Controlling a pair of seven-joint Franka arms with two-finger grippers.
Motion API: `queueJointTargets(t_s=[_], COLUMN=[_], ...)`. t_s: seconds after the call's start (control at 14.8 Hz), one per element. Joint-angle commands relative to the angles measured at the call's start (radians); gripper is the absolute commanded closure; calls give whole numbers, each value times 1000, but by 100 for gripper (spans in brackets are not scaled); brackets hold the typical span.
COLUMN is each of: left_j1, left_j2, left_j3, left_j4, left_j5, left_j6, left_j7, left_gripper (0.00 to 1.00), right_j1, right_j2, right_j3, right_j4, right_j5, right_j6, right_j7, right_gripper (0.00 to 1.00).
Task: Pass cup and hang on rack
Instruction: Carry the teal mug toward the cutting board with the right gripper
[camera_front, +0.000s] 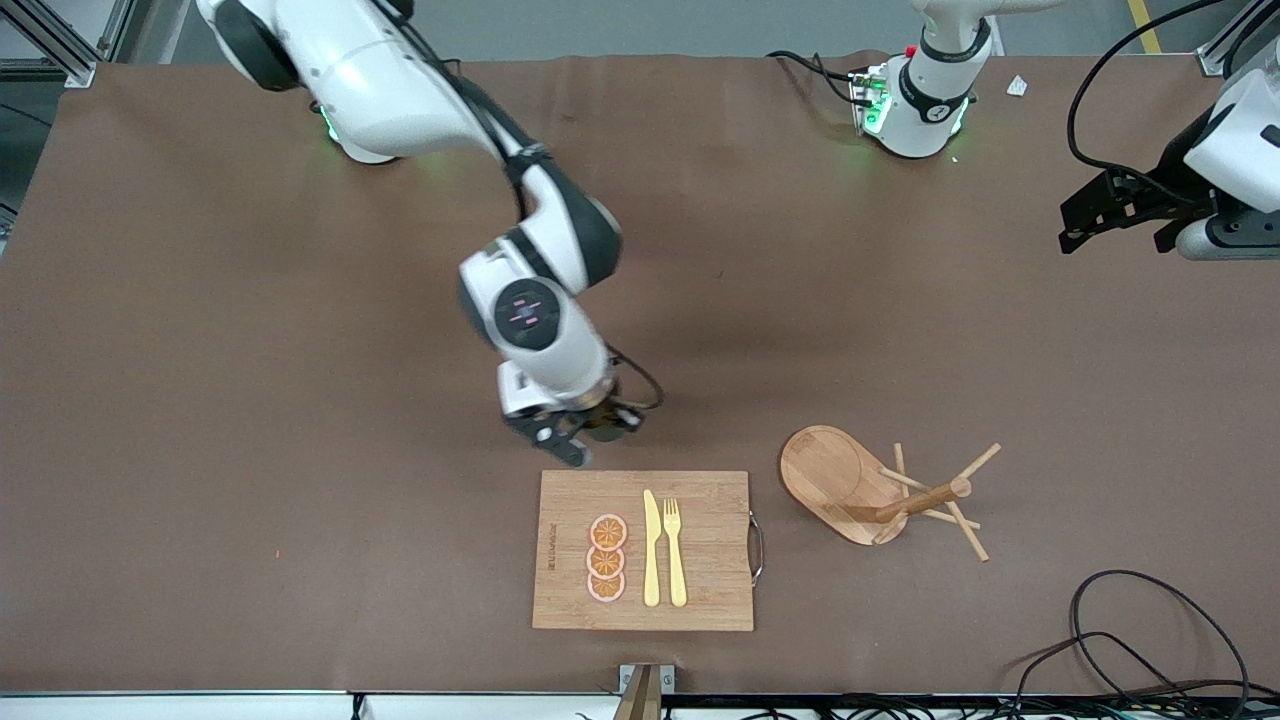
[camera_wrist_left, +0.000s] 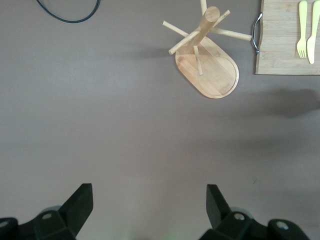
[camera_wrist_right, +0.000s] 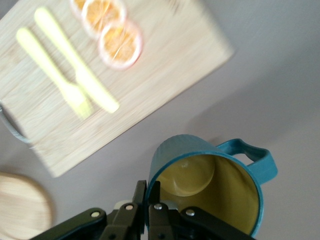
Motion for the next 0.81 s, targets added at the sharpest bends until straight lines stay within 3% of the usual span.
queueJointTargets(t_s=[0.0, 0.2, 0.27, 0.34, 0.41, 0.47, 0.61, 0.74], left_j1=[5, 11, 11, 11, 9, 9, 2, -9], left_j2=[-1, 10, 11, 11, 11, 10, 10, 13], left_j3=[4, 6, 6, 6, 4, 4, 1, -10], left_j4=[12, 12, 12, 12, 13, 15, 15, 15], left_j5=[1, 4, 4, 1, 0, -2, 7, 9], left_j6=[-12, -11, -9, -9, -9, -9, -9, -6], left_j7=[18, 17, 17, 17, 17, 17, -2, -12], left_gripper=[0, 0, 0, 0, 0, 0, 0, 0], right_j1=[57, 82, 81, 70, 58, 47, -5, -48], right_j2=[112, 135, 134, 129, 123, 105, 65, 16], right_j3=[-13, -13, -13, -14, -16, -19, -14, -22], right_j4=[88, 103, 103, 102, 102, 100, 99, 99], right_j5=[8, 8, 8, 6, 6, -1, -1, -3], right_j6=[88, 94, 91, 90, 85, 81, 4, -86], right_j7=[238, 372, 372, 371, 365, 357, 259, 2], right_gripper=[99, 97, 87, 63, 25, 0, 0, 0])
